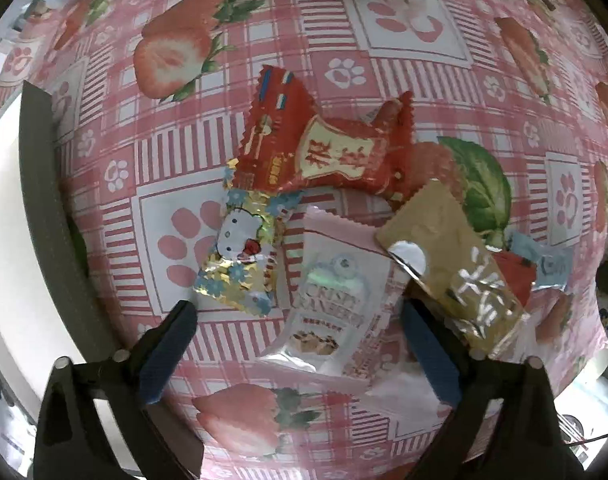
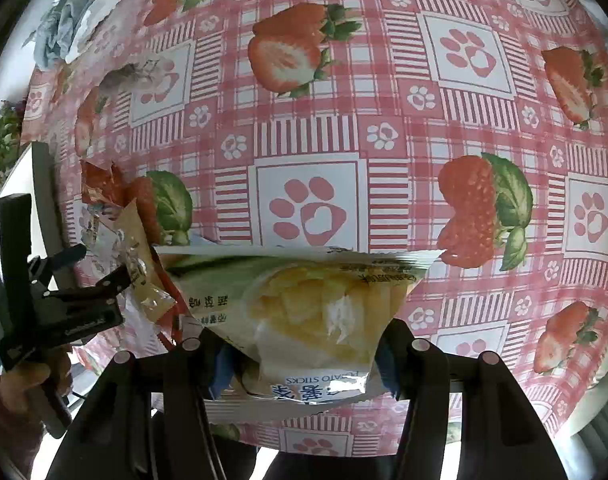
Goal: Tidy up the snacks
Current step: 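Grasp the pink Crispy Cranberry packet with the left tool while the right tool holds the bag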
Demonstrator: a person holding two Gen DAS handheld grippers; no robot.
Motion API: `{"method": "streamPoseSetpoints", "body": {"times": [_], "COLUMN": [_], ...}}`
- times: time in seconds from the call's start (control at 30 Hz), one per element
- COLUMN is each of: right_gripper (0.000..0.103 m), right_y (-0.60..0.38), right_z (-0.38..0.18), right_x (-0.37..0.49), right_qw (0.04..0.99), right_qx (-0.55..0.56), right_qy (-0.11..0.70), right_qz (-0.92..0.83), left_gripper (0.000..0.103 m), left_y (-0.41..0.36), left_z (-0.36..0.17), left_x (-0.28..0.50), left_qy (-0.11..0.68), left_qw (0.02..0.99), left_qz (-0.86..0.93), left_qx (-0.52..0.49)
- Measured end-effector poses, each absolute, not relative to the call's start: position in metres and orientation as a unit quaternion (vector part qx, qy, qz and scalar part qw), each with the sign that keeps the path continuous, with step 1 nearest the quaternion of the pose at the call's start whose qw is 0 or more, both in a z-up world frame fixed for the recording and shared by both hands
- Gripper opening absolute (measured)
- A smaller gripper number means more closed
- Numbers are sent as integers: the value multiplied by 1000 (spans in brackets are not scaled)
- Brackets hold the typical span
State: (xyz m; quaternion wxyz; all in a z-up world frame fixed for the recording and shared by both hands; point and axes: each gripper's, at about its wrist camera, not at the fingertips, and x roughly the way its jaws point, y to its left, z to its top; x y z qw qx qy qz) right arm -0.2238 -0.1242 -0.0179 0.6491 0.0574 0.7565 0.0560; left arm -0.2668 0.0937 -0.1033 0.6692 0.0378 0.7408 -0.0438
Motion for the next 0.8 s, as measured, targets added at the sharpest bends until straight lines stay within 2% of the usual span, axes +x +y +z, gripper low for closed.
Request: {"method": "streamPoseSetpoints", "body": {"times": [0.07,0.1,0.17,0.23,0.5,0.8], "right_gripper": [58,58,58,58,58,58], "right_y": [-123,-123,-125,-125,-118,-80], "right_z": [-15,-13,-12,-15,-3,38], "right_x": [-218,-214,-212,-205,-209,-192], "right_qw": [650,651,651,649,657,662], "right_qx": [58,58,61,61,57,10], "right_qy": [755,755,754,755,746,731], "right_qz": [58,59,60,63,89,166], "left_gripper": [82,78,58,46,44,44], "left_y": [89,80,65,54,42,66], "left_z": [-101,-100,-94,-90,-67,-6], "left_x": [-272,-270,-286,-302,-328,-398], "left_qy": [736,733,728,723,713,677], "left_qw": [675,678,683,686,698,734], "left_qz": [-48,-48,-54,-62,-44,37], "left_qx": [34,35,41,53,46,-35]}}
